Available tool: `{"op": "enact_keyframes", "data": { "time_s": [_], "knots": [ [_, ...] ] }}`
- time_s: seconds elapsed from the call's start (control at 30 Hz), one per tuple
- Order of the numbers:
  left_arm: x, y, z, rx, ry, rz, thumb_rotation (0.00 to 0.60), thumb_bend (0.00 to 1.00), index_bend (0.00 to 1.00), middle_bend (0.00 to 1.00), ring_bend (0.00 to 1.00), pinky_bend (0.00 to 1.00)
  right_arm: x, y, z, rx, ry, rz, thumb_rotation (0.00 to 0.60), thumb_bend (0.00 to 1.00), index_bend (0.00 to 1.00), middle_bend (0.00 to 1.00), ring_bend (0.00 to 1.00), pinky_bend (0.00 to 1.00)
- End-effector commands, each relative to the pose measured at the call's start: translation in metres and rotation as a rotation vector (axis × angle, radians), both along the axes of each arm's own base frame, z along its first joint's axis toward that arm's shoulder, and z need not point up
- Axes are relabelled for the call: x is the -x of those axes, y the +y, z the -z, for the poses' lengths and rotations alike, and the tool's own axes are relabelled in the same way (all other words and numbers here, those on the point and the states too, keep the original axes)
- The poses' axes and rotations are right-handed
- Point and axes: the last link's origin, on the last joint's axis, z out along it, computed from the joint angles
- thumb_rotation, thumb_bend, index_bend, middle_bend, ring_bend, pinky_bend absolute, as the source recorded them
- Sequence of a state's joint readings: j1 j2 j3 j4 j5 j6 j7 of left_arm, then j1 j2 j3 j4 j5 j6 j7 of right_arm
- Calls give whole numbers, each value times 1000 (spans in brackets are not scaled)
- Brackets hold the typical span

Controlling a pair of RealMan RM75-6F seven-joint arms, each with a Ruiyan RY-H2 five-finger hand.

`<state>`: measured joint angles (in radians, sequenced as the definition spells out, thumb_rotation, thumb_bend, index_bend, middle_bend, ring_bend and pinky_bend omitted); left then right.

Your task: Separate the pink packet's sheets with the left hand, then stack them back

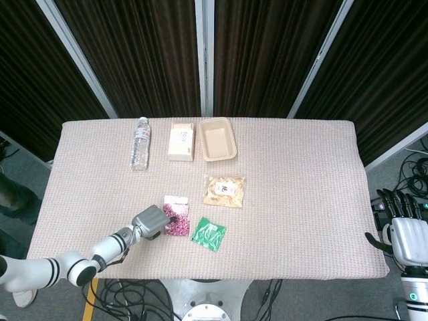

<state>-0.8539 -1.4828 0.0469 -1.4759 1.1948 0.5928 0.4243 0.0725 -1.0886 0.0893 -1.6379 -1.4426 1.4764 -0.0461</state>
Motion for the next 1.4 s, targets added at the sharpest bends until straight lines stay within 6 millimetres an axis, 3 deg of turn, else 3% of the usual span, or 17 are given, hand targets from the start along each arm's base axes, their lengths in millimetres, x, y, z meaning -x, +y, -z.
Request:
{"op": "enact_keyframes", "data": {
  "time_s": [0.03,0.37,0.73,0.93,1.4],
  "knots": [
    [-2,-5,-3,16,6,9,600,493,274,868,843,926,0,1,-1,5,-1,0,600,53,98,92,6,0],
    [-15,16,-18,-131,-96,18,600,492,274,865,842,926,0,1,-1,5,-1,0,600,54,97,92,6,0],
    [-14,22,12,-108,-40,45,600,492,274,865,842,926,3,2,-2,6,0,15,600,53,98,93,6,0],
    [-13,19,16,-101,-20,55,600,493,274,865,842,926,5,2,0,0,-1,22,600,53,98,92,8,0],
    [15,12,-9,-139,58,16,600,493,274,865,842,926,5,0,1,-2,-8,17,600,52,98,93,6,0]
  ]
}}
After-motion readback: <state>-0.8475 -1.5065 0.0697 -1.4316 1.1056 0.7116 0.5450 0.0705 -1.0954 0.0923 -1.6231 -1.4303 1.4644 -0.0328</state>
